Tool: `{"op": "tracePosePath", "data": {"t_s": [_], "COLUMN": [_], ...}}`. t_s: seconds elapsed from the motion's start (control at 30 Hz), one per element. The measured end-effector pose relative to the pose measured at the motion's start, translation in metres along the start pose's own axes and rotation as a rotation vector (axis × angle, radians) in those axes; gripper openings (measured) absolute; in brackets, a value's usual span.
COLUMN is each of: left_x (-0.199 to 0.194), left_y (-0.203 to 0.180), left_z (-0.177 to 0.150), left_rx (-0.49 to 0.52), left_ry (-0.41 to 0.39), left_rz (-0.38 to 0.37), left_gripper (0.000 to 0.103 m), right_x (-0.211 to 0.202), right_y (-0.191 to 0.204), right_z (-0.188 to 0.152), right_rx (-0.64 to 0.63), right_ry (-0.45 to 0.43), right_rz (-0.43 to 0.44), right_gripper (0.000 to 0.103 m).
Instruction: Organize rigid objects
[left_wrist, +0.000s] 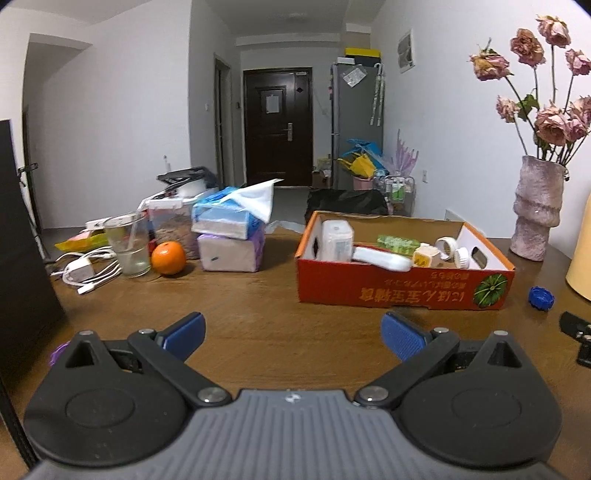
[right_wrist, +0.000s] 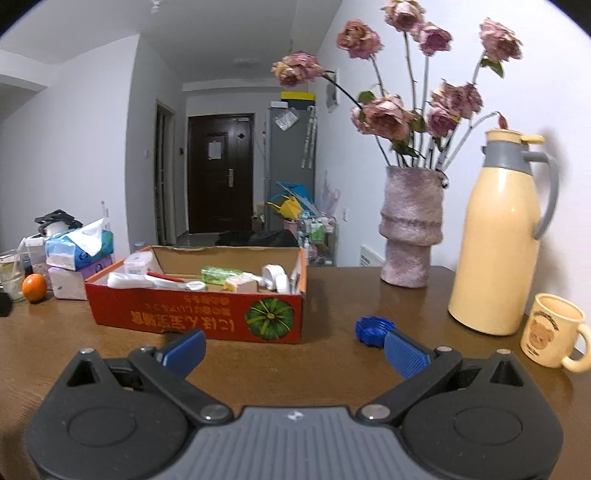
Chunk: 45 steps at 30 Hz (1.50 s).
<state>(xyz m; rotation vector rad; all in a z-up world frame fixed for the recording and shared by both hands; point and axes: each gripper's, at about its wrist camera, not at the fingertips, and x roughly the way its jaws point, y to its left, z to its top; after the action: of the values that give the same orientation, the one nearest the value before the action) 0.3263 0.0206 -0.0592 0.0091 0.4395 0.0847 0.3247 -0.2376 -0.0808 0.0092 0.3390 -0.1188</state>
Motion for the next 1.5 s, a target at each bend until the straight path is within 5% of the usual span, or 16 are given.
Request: {"op": "tracePosePath", "data": {"t_s": [0.93,1.5], "left_x": [-0.016,0.041], "left_y": [0.119,0.194], "left_z": [-0.026,-0.043], "left_rx": [-0.103,-0.177], "left_ry": [0.063,0.185], "left_rz": [0.245,0.407], "left_gripper": [0.103,0.103], "right_x": [-0.012,0.021], "right_y": [-0.025,-0.042], "right_z": [-0.021,-0.019], "right_rx": [0.024,0.026], "right_ry": [0.024,0.080], "right_rz": [-0.056,-0.103], "right_gripper": [0.103,0.103]}}
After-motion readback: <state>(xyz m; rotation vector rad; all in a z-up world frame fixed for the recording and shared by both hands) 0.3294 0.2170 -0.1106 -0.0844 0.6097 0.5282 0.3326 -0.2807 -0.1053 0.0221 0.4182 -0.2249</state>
